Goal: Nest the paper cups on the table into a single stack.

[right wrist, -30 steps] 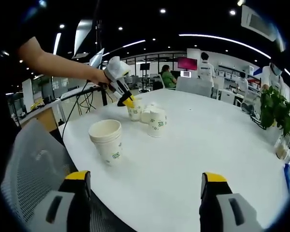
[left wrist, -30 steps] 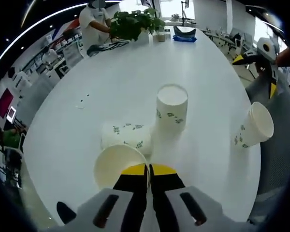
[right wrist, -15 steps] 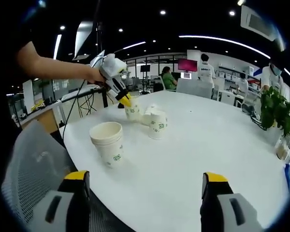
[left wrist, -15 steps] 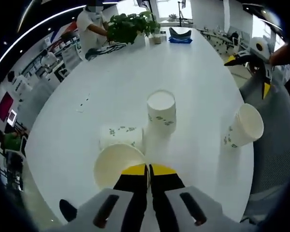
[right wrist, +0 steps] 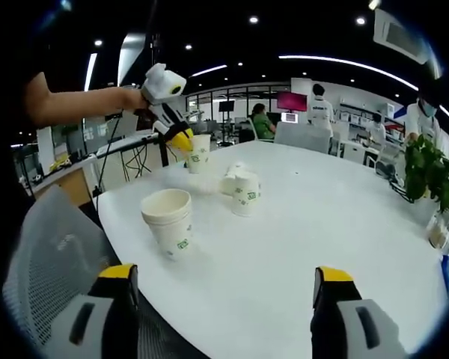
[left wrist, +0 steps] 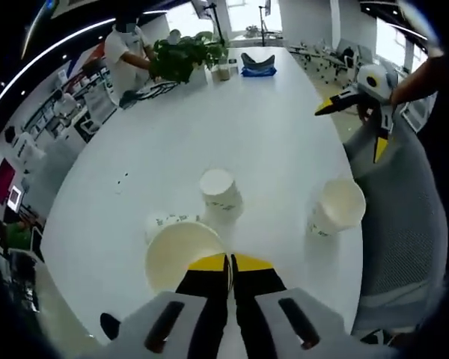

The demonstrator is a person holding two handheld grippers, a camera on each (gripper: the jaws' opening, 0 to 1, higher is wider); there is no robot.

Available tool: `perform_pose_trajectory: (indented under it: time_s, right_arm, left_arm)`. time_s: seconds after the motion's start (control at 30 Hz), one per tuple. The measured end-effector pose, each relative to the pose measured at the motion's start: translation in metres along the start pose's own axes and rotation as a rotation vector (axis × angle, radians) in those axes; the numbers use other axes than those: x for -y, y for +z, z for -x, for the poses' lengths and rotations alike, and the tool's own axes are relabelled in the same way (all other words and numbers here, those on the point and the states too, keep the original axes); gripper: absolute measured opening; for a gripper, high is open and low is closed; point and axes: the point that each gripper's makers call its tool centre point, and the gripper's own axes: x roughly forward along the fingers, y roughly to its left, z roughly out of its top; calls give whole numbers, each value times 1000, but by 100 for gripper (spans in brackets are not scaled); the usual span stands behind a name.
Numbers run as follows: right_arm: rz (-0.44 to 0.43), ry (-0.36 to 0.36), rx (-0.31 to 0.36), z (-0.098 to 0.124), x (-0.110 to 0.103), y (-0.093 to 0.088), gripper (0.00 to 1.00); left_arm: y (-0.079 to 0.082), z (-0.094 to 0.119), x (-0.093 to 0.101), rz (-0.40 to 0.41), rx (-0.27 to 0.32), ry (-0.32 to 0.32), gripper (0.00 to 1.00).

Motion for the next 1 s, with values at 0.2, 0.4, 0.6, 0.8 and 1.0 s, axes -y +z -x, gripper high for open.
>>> perform_pose_trajectory:
  time_s: [0.2,0.4,0.6,0.8,1.0]
  right_arm:
    - [0,-1,5,0,0,1,99]
    - [2,-8,11,1,2,2,99]
    - [3,-9,13,1,2,2,99]
    - [4,-9,15,1,1,3,99]
    - [5,-8,13,1,1,3,99]
  left_arm:
    - [26,12,30,-6,42,-51,0]
    - [38,17,48,-36,51,-83,0]
    - [50,23,67,-68,53,-107,0]
    - [54,22,84,-98,53,-133,0]
    - [59,22,108,-133,54,-174,0]
